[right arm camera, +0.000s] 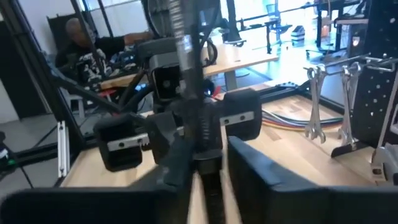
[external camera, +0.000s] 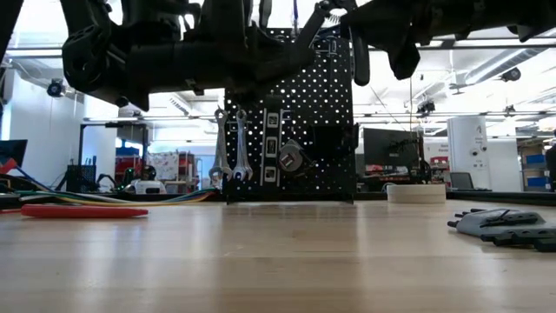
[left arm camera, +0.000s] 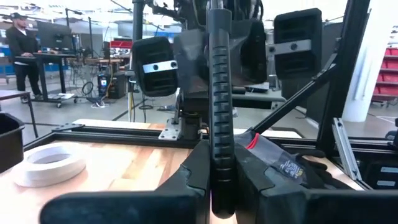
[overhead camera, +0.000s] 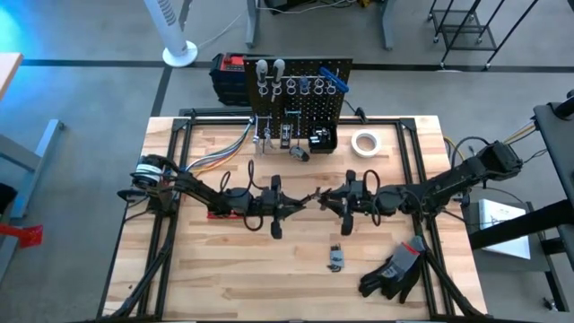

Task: Hang tools onto peg board
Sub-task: Hang the wire cutter on the peg board

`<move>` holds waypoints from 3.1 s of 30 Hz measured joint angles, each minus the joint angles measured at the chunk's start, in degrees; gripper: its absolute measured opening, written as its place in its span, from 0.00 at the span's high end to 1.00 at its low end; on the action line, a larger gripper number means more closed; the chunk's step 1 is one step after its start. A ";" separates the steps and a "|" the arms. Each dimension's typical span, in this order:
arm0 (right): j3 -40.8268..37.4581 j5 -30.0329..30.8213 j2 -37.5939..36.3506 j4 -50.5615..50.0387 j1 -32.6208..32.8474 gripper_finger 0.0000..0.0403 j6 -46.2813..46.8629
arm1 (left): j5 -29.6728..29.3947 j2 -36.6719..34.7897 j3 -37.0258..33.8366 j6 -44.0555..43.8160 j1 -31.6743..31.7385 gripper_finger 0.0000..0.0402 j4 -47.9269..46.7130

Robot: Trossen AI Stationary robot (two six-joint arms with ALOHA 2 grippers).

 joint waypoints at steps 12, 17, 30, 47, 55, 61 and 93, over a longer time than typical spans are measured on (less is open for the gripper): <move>4.57 -1.58 -1.04 -11.95 -2.17 0.93 -5.53 | -1.90 -0.07 -3.06 -3.82 0.24 0.83 -0.08; 8.11 0.51 -1.67 -14.39 -5.70 0.93 -11.56 | -8.19 -1.51 -8.12 -7.29 0.06 0.65 -0.43; 10.09 -2.70 -13.62 -27.81 -20.00 0.93 -14.14 | -24.64 -19.52 -30.28 -11.97 0.40 0.60 4.72; 16.43 -35.91 6.21 -17.30 -35.54 0.93 -5.97 | -24.19 -36.89 -36.22 3.62 10.67 0.61 5.19; 25.73 -45.01 17.74 -16.65 -35.77 0.93 -7.40 | -14.49 -34.83 -32.73 0.87 12.17 0.61 1.83; 28.24 -48.73 20.57 -16.98 -35.80 0.93 -8.01 | -13.51 -33.39 -28.75 4.19 13.55 0.61 0.57; 27.61 -49.05 20.22 -17.31 -35.60 0.93 -9.54 | -2.39 -34.84 -12.13 3.53 18.49 0.68 -34.16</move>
